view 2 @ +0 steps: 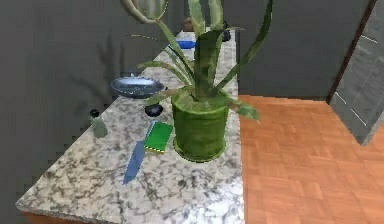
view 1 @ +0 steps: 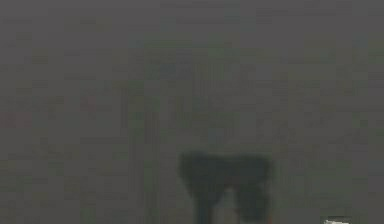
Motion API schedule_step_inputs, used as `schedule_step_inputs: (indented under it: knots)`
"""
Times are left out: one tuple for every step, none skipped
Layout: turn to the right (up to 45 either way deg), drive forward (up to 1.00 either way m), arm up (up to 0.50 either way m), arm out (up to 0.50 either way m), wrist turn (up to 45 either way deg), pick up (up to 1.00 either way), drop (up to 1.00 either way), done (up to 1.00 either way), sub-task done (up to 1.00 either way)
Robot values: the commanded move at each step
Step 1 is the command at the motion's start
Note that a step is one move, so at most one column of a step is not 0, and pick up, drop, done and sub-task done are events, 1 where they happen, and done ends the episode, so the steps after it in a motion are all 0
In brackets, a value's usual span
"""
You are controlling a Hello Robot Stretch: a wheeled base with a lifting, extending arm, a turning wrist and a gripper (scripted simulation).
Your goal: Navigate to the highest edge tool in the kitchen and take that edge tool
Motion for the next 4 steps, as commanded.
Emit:
schedule_step_inputs:
  knots:
    - [-9.0,0.00,0.00,0.00,0.0,0.00,0.00,0.00,0.00]
    - [0.0,0.00,0.50,0.00,0.0,0.00,0.00,0.00,0.00]
    - [0.0,0.00,0.38,0.00,0.0,0.00,0.00,0.00,0.00]
    - [0.0,0.00,0.00,0.12,0.0,0.00,0.00,0.00,0.00]
